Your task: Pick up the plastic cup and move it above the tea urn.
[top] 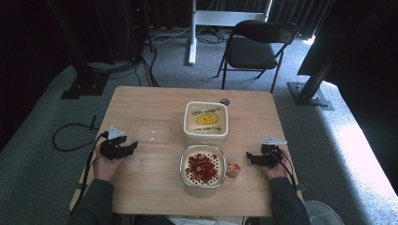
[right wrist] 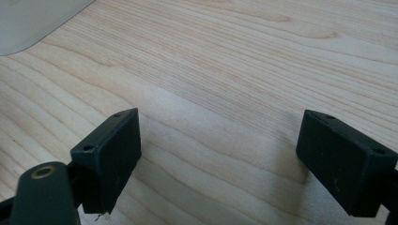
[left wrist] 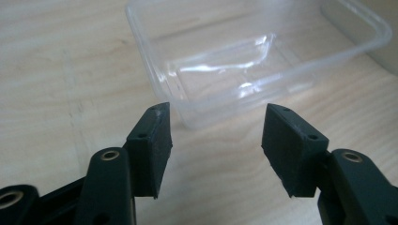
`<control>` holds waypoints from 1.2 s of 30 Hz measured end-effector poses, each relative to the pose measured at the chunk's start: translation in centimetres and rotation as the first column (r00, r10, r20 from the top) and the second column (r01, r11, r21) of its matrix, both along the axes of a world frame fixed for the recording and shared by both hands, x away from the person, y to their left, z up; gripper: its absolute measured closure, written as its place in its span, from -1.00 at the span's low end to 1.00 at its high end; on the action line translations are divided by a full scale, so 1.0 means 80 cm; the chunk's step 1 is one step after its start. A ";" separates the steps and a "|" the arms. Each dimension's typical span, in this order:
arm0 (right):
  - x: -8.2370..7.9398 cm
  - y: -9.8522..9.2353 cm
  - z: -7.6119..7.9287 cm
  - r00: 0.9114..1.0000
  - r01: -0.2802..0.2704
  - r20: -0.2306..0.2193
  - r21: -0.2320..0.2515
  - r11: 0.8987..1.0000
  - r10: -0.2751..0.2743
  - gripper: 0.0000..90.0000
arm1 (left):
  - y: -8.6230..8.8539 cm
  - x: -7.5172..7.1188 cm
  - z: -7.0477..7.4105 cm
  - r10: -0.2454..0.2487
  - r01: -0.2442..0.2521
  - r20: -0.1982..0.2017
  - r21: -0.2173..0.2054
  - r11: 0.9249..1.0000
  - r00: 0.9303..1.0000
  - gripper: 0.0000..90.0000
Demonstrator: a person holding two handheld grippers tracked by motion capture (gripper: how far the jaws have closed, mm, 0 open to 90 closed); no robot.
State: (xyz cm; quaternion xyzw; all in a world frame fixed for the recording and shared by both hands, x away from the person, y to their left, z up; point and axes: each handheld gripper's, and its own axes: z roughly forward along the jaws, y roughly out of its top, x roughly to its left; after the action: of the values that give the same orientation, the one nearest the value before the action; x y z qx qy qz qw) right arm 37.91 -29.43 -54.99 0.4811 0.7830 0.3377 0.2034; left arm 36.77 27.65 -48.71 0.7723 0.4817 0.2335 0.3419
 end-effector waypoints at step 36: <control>0.000 0.000 0.000 1.000 0.001 -0.001 0.001 1.000 -0.001 -0.70 | -0.001 0.111 -0.011 0.103 -0.095 -0.152 0.055 0.994 0.983 0.73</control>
State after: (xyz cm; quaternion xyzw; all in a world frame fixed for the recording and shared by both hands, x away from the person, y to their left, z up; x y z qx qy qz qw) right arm 37.91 -29.43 -54.99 0.4816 0.7827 0.3378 0.2031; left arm 45.62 27.54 -49.61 0.7710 0.5390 0.2009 0.2733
